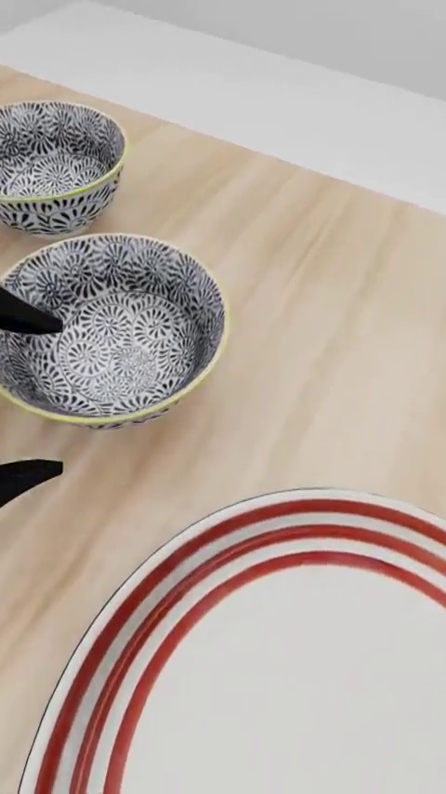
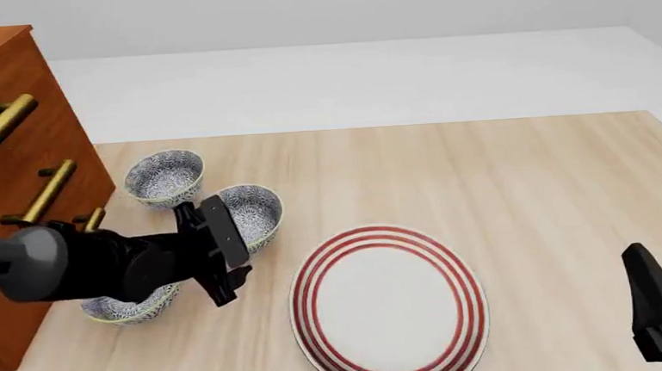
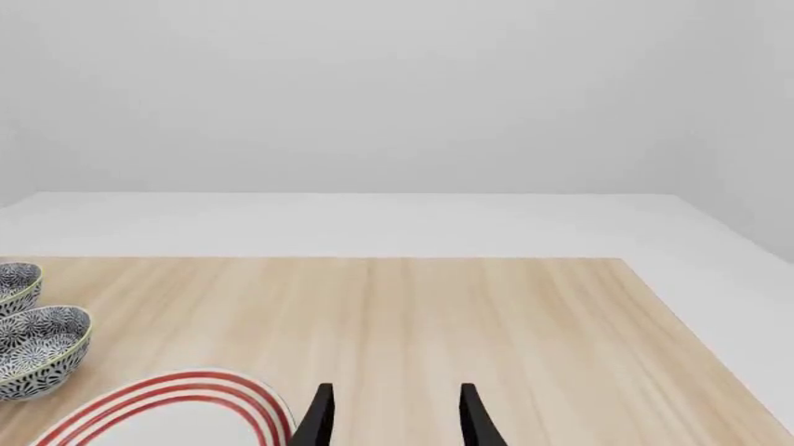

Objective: Pick up the bowl and put it in the middle on the plate.

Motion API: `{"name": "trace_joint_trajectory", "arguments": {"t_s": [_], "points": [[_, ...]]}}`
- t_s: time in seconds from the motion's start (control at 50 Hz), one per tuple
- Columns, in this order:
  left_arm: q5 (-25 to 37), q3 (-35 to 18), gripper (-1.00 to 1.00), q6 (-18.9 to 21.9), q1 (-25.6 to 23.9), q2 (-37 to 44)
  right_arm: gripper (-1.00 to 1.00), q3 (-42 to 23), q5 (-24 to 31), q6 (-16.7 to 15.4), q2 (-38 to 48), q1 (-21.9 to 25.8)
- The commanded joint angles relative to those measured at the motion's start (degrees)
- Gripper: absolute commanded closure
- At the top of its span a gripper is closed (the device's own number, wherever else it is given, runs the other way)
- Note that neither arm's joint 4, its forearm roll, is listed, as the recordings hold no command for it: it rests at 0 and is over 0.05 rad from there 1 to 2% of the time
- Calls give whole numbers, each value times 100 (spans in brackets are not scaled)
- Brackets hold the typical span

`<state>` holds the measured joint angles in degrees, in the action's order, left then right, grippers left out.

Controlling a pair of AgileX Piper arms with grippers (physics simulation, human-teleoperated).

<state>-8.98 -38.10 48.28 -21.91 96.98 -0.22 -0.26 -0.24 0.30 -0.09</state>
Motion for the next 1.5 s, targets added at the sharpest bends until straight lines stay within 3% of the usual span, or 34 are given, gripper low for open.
{"name": "trace_joint_trajectory", "arguments": {"t_s": [0.02, 0.4, 0.42, 0.46, 0.8, 1.3, 1.38, 1.5], "points": [[208, -183, -100, 1, -53, 244, -100, -2, 4, -1, -3, -1], [273, -294, -100, -82, 1, 309, -100, -4, 8, -2, -6, -2], [293, -290, 100, -100, 12, 268, -100, -1, 3, -2, -4, -2], [193, -172, 100, 42, -15, 183, -100, -2, 2, -3, -3, -2], [626, -265, 100, 72, -328, -466, -100, 4, -9, -2, 4, -3], [1353, -563, 100, -300, -1231, -1070, -100, 4, -9, -2, 3, -2], [1566, -686, 100, -501, -1554, -1103, -100, 4, -10, -2, 2, -2], [1636, -714, 100, -439, -1785, -1155, -100, 4, -9, -3, 3, -2]]}}
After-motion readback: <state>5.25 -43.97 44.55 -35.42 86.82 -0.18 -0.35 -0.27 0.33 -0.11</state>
